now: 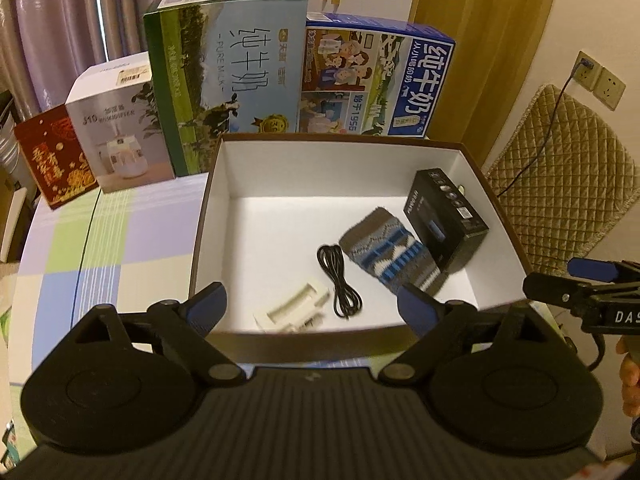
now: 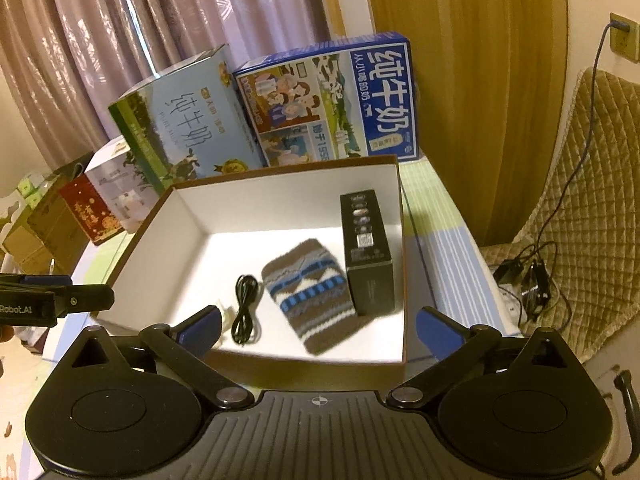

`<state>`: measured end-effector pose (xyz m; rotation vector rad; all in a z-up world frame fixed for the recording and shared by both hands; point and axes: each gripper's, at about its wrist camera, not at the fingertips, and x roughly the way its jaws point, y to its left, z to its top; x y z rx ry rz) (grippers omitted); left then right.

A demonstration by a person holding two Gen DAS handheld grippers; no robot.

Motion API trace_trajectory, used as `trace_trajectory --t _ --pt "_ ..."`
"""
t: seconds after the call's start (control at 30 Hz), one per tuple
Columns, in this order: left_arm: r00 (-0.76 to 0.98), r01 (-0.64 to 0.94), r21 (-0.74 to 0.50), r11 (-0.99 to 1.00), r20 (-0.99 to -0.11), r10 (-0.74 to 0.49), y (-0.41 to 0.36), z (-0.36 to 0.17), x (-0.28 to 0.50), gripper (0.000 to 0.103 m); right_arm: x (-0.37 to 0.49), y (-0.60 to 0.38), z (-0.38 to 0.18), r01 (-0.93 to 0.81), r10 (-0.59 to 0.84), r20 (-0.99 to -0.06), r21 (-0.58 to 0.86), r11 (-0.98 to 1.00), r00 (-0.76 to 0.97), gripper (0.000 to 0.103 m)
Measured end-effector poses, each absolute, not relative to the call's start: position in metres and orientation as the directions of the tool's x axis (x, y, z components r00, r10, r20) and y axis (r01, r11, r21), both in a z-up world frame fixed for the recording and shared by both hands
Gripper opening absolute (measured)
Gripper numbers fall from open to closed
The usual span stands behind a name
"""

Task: Organize objects
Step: 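Withdraw both tools from the box back toward the items on the table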

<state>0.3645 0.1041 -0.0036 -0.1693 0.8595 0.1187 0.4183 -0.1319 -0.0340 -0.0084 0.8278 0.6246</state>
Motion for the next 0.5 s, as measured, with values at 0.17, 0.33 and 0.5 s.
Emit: trace_trajectory --t 0.17,0.33,0.5 --pt "0.642 -0.181 -0.115 0.977 -0.766 0.028 0.098 -0.003 0.342 0.09 0.4 -0.138 -0.033 -0.523 0.521 -0.695 0.24 0.818 0.496 0.101" --pt "0.629 -0.192 -0.129 0.973 -0.777 0.021 0.092 -0.007 0.322 0.09 0.382 -0.144 -0.033 -0.521 0.522 -0.703 0.249 0.817 0.482 0.101" --pt "0.611 -0.204 -0.144 0.968 -0.792 0.011 0.085 -0.014 0.3 0.09 0.362 -0.15 -0.036 -0.526 0.525 -0.715 0.255 0.811 0.463 0.101"
